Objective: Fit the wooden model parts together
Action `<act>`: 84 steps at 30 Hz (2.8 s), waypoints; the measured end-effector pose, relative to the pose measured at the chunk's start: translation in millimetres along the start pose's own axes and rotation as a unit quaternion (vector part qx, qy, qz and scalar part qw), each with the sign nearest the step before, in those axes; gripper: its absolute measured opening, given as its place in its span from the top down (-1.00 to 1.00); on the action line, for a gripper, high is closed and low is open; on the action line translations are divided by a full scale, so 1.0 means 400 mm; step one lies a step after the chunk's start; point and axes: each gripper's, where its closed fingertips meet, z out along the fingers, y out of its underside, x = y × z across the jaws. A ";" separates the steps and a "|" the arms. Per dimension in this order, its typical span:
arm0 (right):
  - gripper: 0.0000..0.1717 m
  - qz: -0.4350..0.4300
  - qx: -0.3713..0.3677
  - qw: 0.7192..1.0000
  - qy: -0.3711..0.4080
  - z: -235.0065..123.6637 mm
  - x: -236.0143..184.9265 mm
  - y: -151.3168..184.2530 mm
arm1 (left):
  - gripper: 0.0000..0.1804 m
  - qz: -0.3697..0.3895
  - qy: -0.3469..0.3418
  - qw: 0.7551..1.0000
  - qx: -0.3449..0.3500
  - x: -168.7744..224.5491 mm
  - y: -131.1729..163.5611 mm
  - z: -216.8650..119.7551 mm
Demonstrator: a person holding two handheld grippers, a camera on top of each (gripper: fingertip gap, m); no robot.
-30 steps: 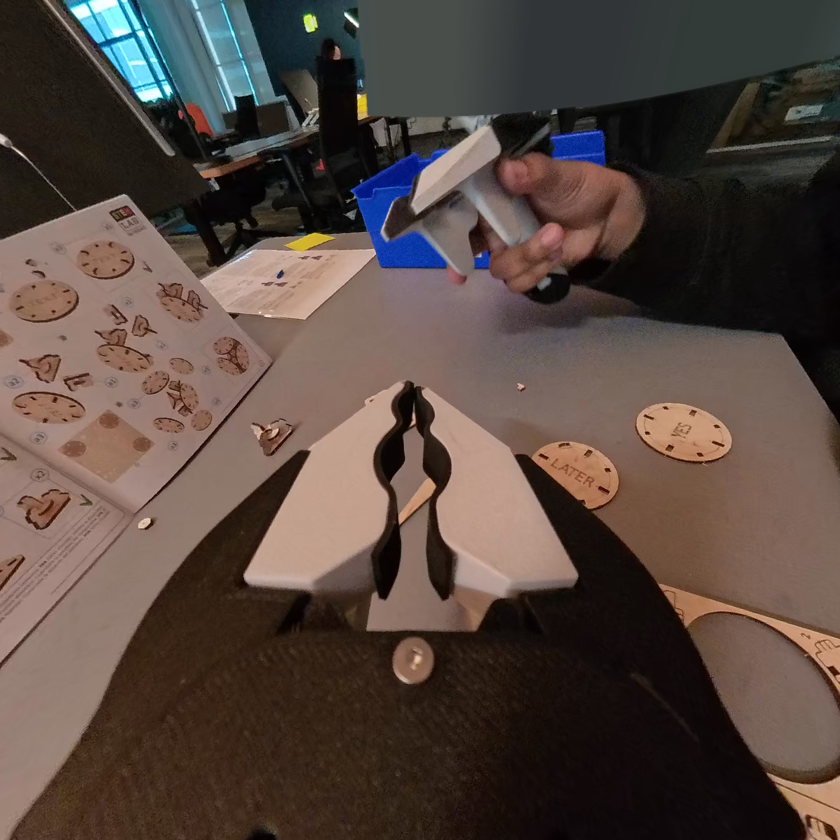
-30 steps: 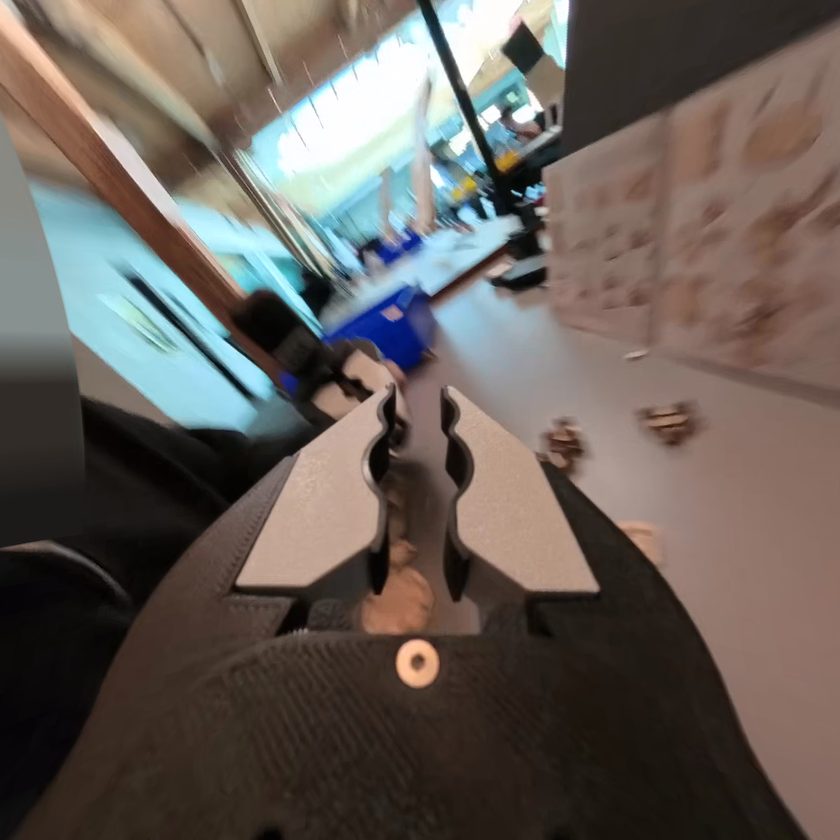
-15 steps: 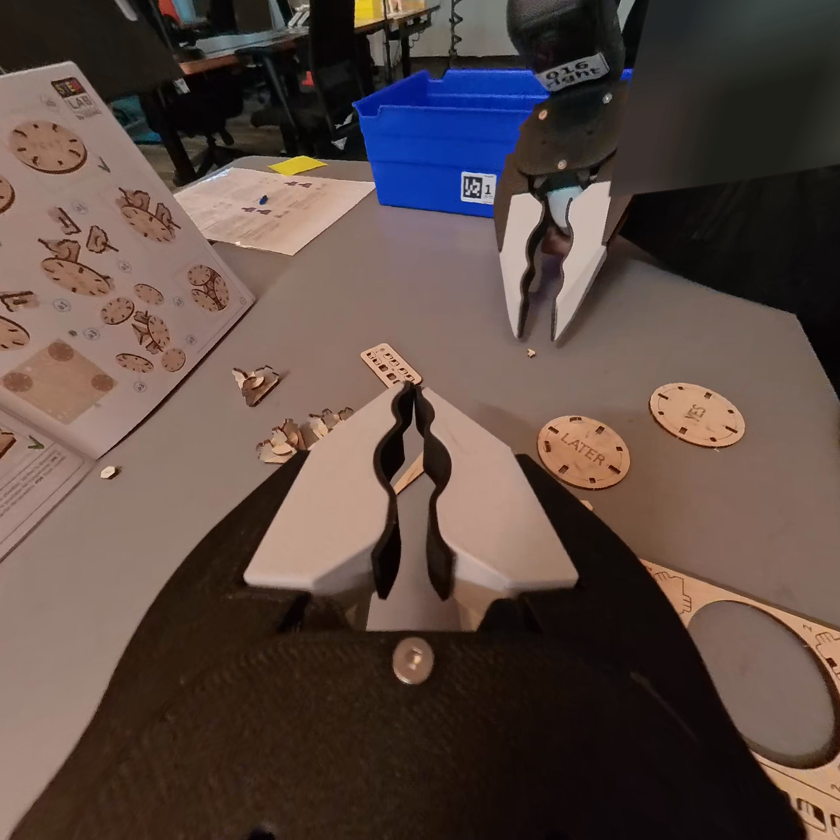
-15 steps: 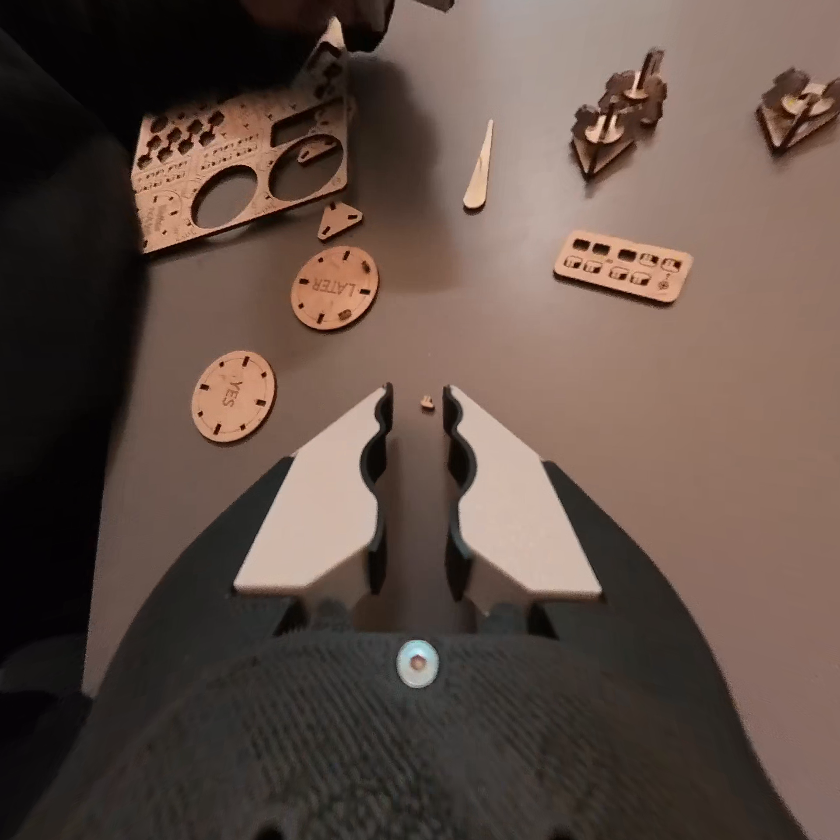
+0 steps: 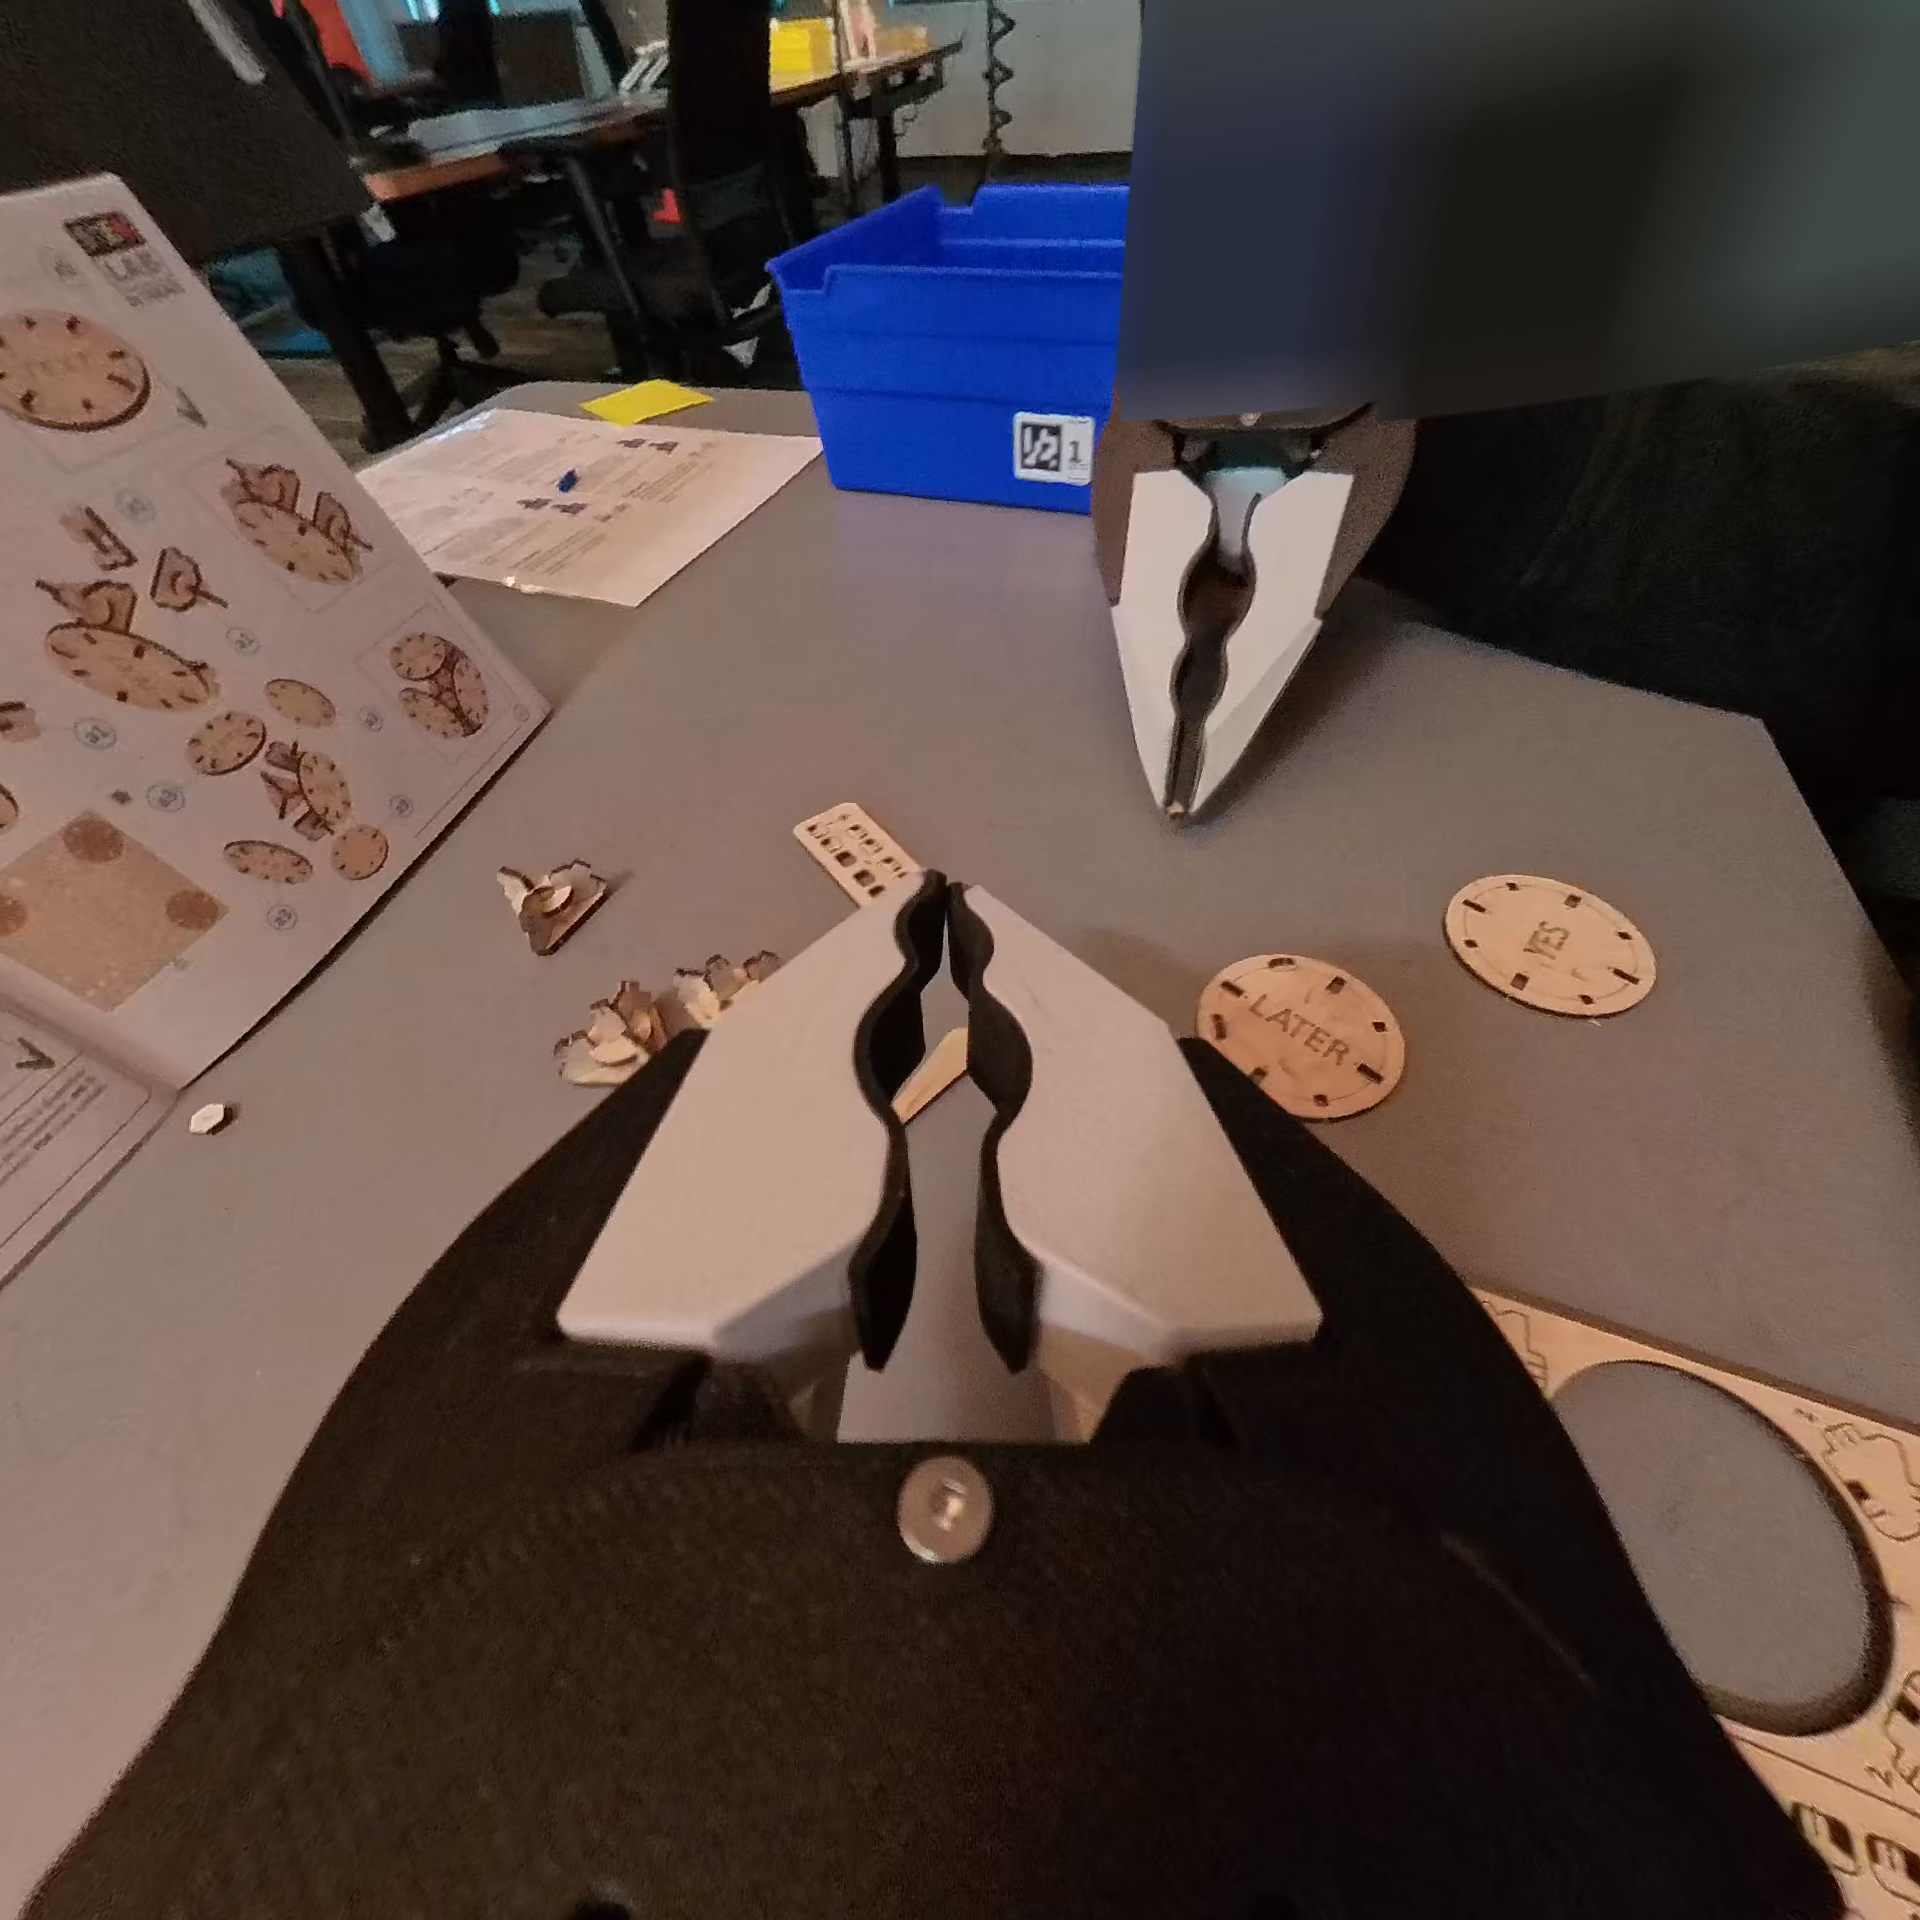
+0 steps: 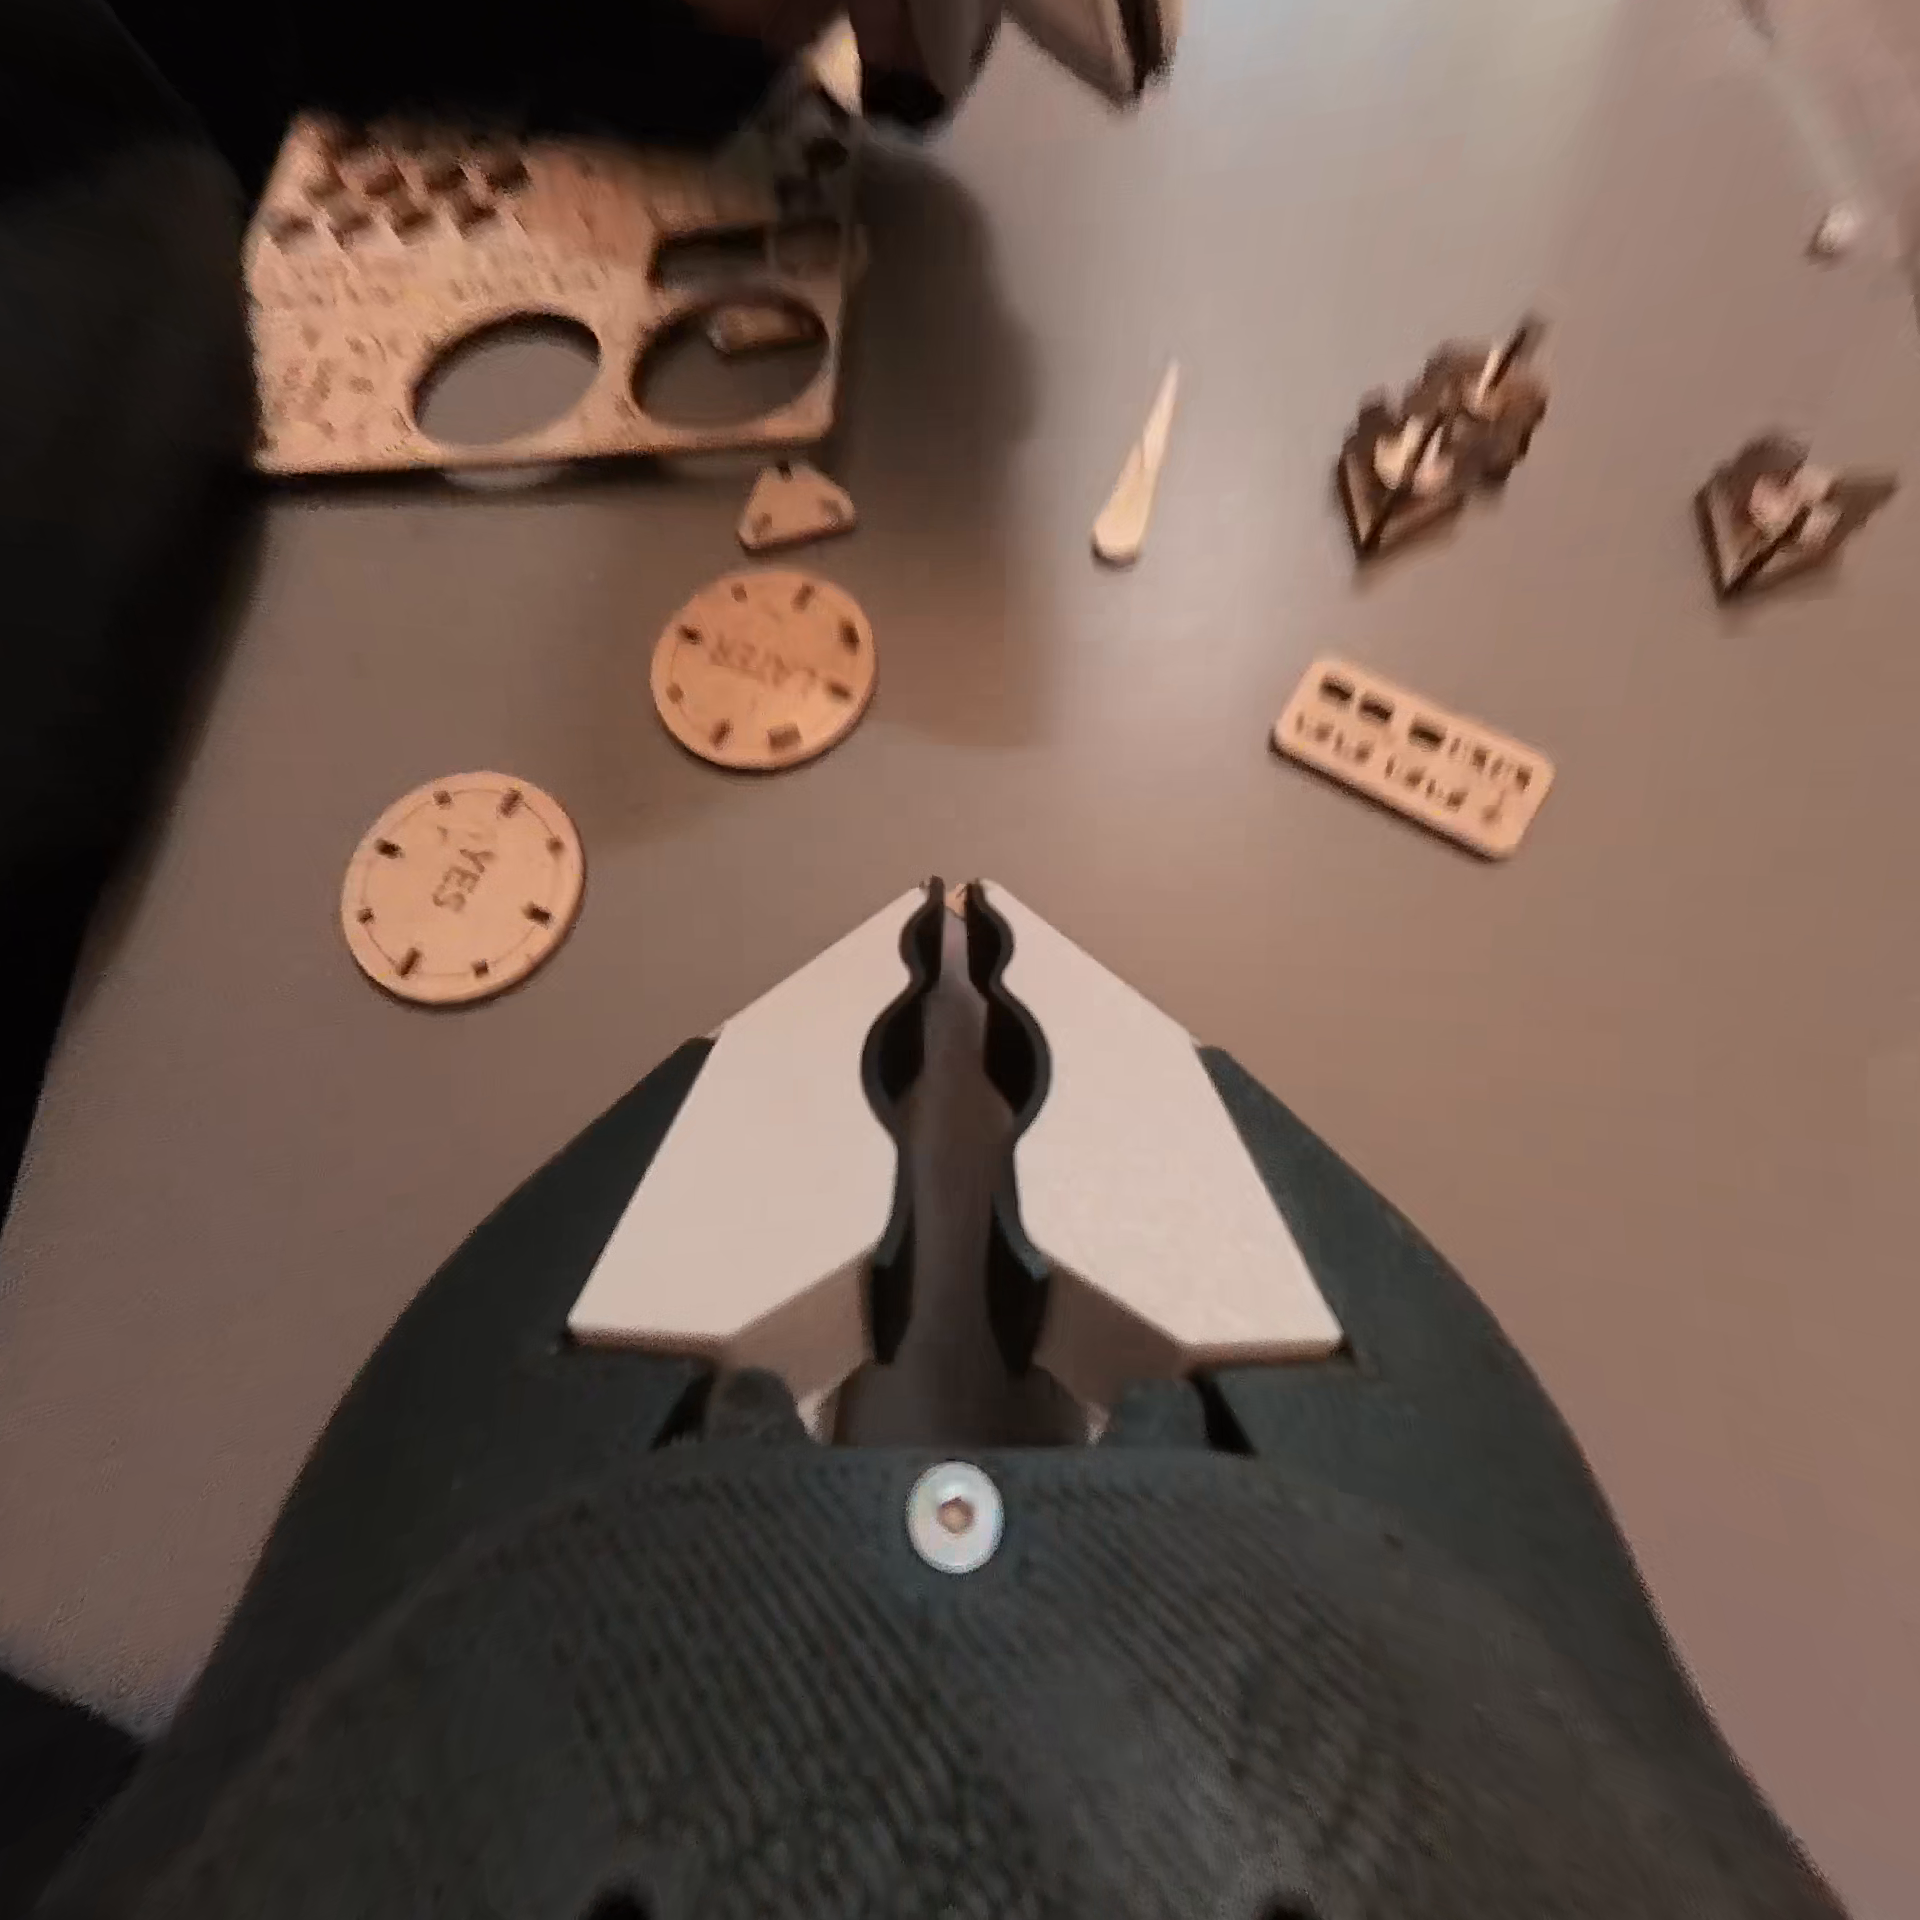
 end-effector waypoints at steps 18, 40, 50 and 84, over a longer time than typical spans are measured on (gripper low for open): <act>0.98 0.150 0.285 0.924 -0.205 -0.007 -0.092 -0.260 | 0.92 0.090 0.165 0.982 0.014 0.190 -0.014 0.014; 0.98 0.260 0.261 0.891 -0.266 0.033 -0.095 -0.260 | 0.99 0.106 0.148 0.982 0.041 0.192 -0.042 0.001; 0.98 0.279 0.268 0.879 -0.277 0.030 -0.089 -0.262 | 0.96 0.107 0.135 0.984 0.037 0.184 -0.039 0.006; 0.90 -0.083 0.253 0.958 0.108 0.020 -0.042 -0.287 | 1.00 -0.155 0.221 0.958 0.096 0.118 -0.072 -0.015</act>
